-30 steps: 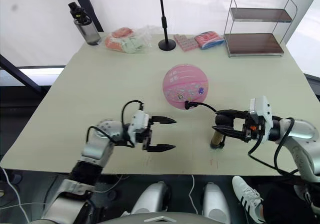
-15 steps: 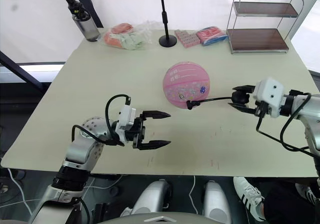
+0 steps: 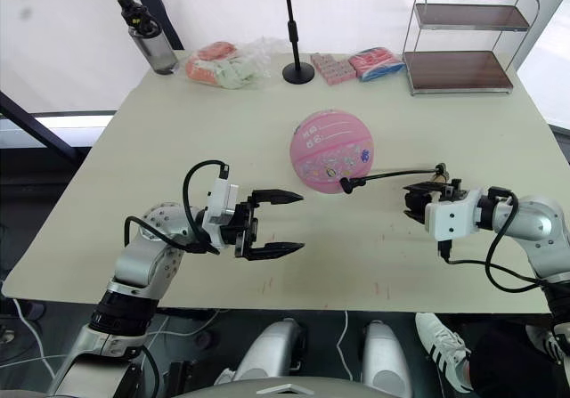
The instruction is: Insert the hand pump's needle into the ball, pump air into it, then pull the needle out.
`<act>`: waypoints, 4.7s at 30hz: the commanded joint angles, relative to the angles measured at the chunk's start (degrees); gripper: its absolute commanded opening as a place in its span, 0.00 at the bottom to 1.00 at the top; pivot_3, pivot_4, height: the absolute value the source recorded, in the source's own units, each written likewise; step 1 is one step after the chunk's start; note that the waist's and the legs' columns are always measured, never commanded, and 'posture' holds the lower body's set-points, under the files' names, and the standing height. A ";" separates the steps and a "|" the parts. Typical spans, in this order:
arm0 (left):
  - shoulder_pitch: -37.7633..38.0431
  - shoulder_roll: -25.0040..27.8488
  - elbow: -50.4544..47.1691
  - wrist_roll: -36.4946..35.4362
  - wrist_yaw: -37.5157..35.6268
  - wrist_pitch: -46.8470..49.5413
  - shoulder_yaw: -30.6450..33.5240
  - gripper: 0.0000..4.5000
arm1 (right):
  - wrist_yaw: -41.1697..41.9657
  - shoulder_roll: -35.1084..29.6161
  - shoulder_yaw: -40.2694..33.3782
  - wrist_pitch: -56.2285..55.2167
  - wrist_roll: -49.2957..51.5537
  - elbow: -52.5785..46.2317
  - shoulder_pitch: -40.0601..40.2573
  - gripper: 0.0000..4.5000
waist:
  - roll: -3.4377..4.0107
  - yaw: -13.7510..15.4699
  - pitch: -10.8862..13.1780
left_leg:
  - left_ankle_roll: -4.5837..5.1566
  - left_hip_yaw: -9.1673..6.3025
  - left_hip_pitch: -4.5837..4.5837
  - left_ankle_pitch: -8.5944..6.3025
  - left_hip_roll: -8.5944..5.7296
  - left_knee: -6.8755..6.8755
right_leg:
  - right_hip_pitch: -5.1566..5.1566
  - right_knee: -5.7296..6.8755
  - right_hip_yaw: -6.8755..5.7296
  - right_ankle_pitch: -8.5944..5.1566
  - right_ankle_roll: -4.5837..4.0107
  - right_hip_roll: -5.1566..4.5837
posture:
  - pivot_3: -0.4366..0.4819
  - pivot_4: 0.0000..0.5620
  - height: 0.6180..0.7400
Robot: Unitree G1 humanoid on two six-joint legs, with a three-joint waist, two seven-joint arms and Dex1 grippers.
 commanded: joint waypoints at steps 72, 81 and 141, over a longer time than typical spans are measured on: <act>-44.19 -22.64 59.90 19.94 30.23 1.37 0.63 1.00 | -8.73 19.37 -8.90 37.11 35.03 -37.52 24.64 0.99 | -0.36 -0.48 0.09 | 0.16 -0.08 0.21 -0.08 -0.19 0.38 | 0.07 0.78 0.07 -0.02 0.03 0.01 | 0.48 0.27 1.00; -41.77 -24.96 62.21 19.64 32.27 0.50 2.45 1.00 | -14.46 18.46 2.44 37.94 12.82 -30.58 12.35 0.99 | -0.51 0.29 -0.18 | 0.15 -0.10 0.26 -0.07 -0.30 0.42 | 0.19 0.74 0.02 -0.08 0.11 -0.06 | 0.48 0.27 1.00; -37.19 -28.42 64.25 23.18 41.11 -7.53 1.68 1.00 | -27.42 39.67 -1.12 33.69 19.76 -17.28 8.89 0.01 | -0.58 0.23 -0.73 | 0.14 -0.22 0.36 -0.07 -0.34 0.40 | 0.30 0.74 0.01 -0.08 0.10 -0.09 | 0.48 0.27 1.00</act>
